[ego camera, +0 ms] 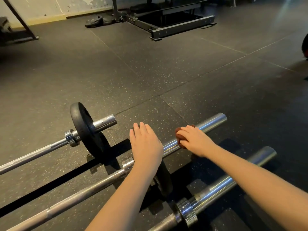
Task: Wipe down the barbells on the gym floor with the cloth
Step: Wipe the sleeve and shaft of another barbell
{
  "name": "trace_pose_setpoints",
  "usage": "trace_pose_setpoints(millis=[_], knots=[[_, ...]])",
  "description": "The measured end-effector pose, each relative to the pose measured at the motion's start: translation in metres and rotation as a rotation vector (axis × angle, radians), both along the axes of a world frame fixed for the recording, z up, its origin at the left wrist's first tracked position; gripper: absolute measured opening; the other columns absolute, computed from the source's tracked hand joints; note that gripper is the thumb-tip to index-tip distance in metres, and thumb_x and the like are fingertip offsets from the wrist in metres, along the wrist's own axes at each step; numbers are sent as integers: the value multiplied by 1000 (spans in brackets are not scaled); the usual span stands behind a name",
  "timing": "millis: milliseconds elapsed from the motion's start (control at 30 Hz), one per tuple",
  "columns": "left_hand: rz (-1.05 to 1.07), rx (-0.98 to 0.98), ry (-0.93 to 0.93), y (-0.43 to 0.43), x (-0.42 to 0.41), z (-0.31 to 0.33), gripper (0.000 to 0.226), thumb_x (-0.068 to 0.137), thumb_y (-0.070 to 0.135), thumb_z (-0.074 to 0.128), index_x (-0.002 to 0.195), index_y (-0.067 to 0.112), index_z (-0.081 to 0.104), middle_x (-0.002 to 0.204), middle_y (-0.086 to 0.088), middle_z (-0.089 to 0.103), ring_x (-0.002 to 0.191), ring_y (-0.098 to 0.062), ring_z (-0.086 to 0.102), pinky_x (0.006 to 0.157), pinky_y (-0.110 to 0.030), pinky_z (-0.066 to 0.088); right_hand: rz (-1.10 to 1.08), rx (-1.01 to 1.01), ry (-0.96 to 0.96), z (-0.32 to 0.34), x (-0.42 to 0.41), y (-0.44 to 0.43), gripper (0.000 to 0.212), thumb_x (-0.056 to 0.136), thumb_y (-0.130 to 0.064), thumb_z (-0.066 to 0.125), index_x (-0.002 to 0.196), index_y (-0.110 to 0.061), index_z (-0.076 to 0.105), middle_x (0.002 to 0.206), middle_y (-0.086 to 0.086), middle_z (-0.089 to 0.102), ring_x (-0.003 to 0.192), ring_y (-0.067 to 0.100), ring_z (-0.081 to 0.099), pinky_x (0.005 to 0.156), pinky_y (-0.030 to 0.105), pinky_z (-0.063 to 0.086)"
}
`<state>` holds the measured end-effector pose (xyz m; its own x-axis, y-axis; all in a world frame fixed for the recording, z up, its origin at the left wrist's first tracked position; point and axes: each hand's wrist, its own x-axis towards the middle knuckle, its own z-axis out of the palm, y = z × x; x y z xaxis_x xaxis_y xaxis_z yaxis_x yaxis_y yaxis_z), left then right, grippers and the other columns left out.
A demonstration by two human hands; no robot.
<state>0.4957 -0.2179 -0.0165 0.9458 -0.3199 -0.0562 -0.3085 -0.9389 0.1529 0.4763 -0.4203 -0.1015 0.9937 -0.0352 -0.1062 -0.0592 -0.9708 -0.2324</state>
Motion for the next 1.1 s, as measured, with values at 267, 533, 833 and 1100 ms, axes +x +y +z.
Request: trace_pose_setpoints(millis=[267,533,833,1100], knots=[[-36,-5,-55,5,-1,-2,61,99,28,34,150,1,15,159,-14,15,147,-31,6,121,-41,7,-15,68,-75,-13,-16,11,52,97,-50,45,143,-27,39,151,-5,33,142,19,23,118,41,15],[-142,48,-73,1,3,-2,57,98,36,34,146,5,28,153,-10,29,146,-30,13,120,-42,11,-120,58,-237,-25,-10,15,32,97,-39,44,122,-21,54,127,-2,49,123,19,39,116,44,25],[-253,224,-47,-3,11,0,61,100,43,29,150,8,25,156,-6,27,148,-28,7,120,-42,5,-298,105,-187,-23,-5,0,42,97,-47,41,129,-21,50,143,3,37,137,23,28,115,42,26],[-325,449,-75,-22,12,-5,62,101,47,26,147,6,30,151,-8,35,146,-29,15,119,-46,10,-189,105,-164,-13,-1,-49,38,98,-35,45,132,-19,51,130,-3,51,123,16,42,107,36,36]])
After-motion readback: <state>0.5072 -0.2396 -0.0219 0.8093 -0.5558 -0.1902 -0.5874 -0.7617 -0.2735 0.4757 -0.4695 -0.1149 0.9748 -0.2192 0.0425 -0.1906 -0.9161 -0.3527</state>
